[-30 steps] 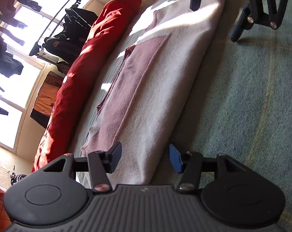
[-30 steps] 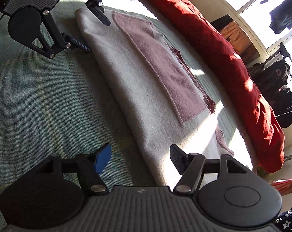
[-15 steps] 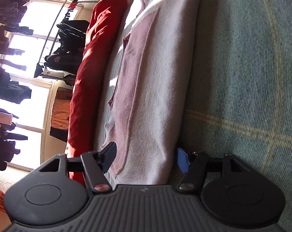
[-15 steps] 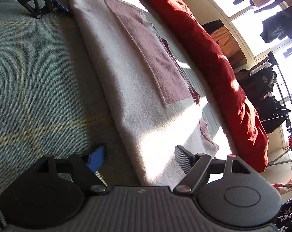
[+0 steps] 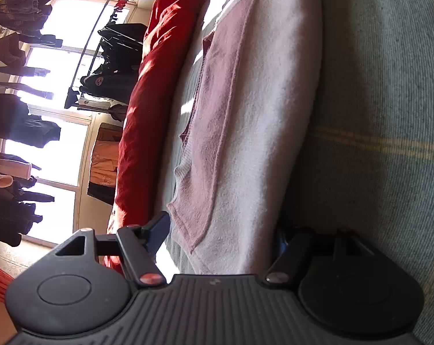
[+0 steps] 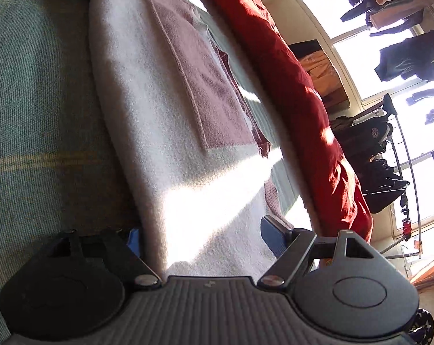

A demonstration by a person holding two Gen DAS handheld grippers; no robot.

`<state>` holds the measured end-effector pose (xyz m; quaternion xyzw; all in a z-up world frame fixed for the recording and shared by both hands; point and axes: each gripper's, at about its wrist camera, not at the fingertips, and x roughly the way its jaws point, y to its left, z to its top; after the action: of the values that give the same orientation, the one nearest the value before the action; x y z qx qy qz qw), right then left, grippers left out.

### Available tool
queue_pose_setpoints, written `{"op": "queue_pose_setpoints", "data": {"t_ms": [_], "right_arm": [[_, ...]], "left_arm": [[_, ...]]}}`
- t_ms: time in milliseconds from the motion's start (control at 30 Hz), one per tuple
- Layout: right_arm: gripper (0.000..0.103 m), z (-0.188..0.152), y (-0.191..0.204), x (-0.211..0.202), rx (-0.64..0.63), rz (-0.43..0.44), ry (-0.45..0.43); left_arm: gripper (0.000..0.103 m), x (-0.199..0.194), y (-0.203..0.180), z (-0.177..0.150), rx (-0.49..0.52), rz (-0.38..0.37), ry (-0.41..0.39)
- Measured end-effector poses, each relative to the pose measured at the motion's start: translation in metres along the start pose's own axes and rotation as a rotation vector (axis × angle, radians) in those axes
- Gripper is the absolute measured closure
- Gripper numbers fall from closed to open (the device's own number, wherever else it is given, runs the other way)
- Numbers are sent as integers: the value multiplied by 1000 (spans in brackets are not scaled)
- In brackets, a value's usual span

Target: Fold clothes

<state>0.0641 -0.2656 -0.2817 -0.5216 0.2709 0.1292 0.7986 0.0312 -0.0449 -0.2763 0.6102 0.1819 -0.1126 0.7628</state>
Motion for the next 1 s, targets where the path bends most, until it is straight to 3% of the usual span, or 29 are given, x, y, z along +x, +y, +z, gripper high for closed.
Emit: {"op": "queue_pose_setpoints", "data": {"t_ms": [133, 300, 467, 567, 667, 767, 900, 1000], "right_arm": [[22, -14, -12, 15, 31, -9, 17], [27, 18, -3, 29, -10, -9, -63], [27, 19, -15, 48, -5, -4, -75], [30, 5, -19, 53, -2, -13, -52], [41, -4, -19, 56, 0, -12, -44], [57, 8, -19, 71, -9, -11, -52], [74, 13, -21, 76, -3, 4, -56], [83, 13, -23, 72, 14, 14, -61]], "left_arm": [[31, 4, -1, 7, 14, 26, -16], [31, 16, -1, 35, 26, 31, -67], [33, 14, 0, 19, 17, 32, -59], [43, 10, -2, 5, 3, 31, -50], [54, 16, -5, 10, 5, 24, -45], [64, 23, -6, 17, 4, 17, -37], [90, 20, -9, 16, 8, 1, -35], [92, 16, -7, 17, -18, 12, -39]]}}
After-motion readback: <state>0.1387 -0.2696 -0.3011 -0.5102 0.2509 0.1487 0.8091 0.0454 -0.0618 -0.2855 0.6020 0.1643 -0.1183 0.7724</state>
